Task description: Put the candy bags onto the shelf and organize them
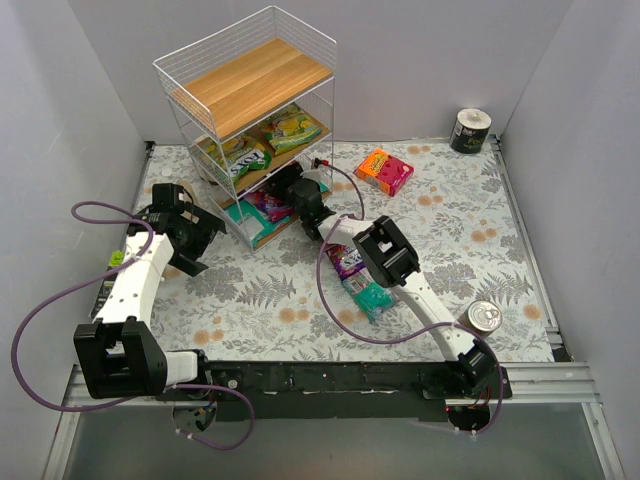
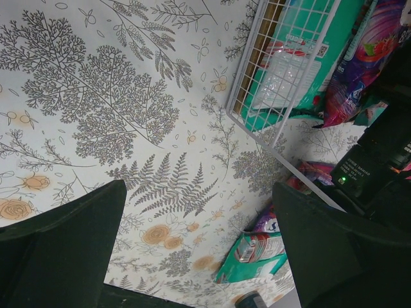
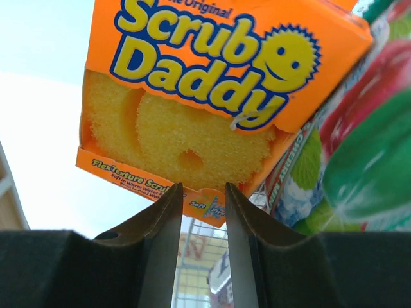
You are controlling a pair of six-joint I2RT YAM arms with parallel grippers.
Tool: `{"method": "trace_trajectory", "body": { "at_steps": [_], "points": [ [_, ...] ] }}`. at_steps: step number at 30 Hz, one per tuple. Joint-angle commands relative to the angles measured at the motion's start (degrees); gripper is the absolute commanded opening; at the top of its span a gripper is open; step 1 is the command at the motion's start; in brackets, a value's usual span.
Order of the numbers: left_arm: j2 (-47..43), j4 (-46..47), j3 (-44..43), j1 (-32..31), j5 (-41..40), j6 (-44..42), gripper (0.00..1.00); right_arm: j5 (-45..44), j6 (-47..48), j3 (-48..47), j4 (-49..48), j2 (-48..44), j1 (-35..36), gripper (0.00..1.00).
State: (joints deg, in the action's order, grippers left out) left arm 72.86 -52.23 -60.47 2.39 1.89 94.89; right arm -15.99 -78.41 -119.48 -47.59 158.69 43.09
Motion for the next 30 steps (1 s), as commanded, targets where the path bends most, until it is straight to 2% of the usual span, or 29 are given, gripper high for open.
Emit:
{"method": "trace_trajectory", "body": {
  "at_steps": [1, 6, 14, 17, 18, 19, 23, 25, 30],
  "points": [
    [-0.7, 0.6, 0.4, -0.2, -0.1, -0.8, 0.98, 7.0, 7.0, -1.5, -2.2, -1.0, -1.6, 0.41],
    [-0.7, 0.4, 0.3, -0.2, -0.1, -1.0, 0.98, 6.1, 8.6, -1.6, -2.1, -1.0, -1.6, 0.43],
    [-0.5, 0.3, 0.3, -0.2, -0.1, -1.2, 0.98, 4.7, 10.6, -10.2, -0.7, 3.7, -1.9, 0.46],
    [-0.5, 0.2, 0.4, -0.3, 0.0, -1.2, 0.98, 5.7, 12.7, -9.5, -1.4, 3.1, -2.0, 0.38],
    [-0.5, 0.3, 0.4, -0.2, 0.0, -1.2, 0.98, 6.9, 13.2, -9.5, -2.1, 2.9, -2.0, 0.24],
    [-0.6, 0.2, 0.5, -0.2, 0.0, -1.2, 0.98, 7.6, 13.7, -9.2, -2.4, 2.9, -2.0, 0.19],
    [-0.9, 0.3, 0.9, -0.2, -0.1, -1.2, 0.98, 10.2, 16.1, -5.6, -4.9, 0.0, -2.0, 0.10],
    [-1.0, 0.4, 1.1, -0.2, -0.1, -1.2, 0.98, 11.0, 17.2, -2.2, -6.6, -1.4, -2.1, 0.01],
    [-1.1, 0.6, 1.6, -0.2, 0.0, -1.2, 0.98, 13.3, 18.5, 3.7, -10.9, -5.4, -2.3, 0.01]
  ]
}}
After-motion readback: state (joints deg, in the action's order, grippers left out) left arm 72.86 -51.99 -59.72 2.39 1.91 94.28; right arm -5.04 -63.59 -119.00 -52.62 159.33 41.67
